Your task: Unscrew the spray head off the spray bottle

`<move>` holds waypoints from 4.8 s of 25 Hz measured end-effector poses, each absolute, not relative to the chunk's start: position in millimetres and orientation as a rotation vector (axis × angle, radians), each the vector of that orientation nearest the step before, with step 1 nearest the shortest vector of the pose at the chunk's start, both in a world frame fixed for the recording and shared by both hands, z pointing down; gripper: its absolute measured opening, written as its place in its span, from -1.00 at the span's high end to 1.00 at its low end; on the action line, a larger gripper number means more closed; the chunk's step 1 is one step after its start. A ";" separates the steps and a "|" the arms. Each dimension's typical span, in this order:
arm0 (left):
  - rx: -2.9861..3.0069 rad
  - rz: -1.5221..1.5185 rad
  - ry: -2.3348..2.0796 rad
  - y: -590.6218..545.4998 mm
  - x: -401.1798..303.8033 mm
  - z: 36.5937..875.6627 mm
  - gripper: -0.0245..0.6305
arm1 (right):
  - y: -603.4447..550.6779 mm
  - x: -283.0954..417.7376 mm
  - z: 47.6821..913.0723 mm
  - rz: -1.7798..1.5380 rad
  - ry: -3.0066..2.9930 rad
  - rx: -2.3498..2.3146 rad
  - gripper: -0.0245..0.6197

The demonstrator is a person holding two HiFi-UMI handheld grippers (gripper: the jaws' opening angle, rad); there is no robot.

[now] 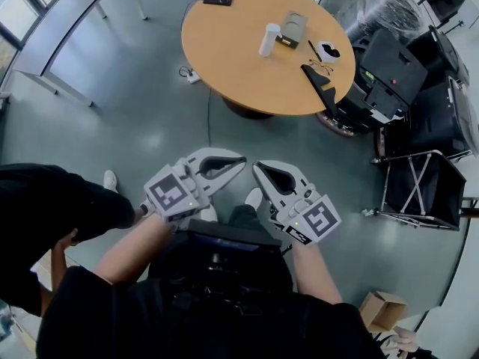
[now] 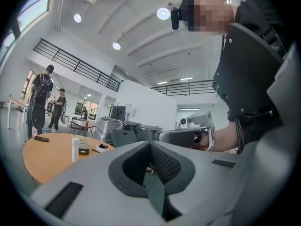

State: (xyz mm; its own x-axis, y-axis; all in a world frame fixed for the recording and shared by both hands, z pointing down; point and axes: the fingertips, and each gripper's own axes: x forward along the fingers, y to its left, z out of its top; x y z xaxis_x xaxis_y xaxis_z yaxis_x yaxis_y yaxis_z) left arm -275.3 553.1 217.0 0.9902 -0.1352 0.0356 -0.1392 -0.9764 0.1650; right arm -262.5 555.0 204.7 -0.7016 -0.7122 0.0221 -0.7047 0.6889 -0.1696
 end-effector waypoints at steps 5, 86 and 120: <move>2.968 0.072 -0.243 538.1 -236.1 219.1 0.91 | 535.3 -222.4 208.3 -0.235 2.872 -1.162 0.95; 2.930 0.075 -0.138 186.7 -176.9 248.7 0.91 | 185.8 -174.5 234.6 -0.284 2.901 -1.227 0.95; 2.893 0.161 -0.457 61.2 5.4 276.1 0.91 | 55.1 10.9 256.5 -0.315 2.954 -0.896 0.95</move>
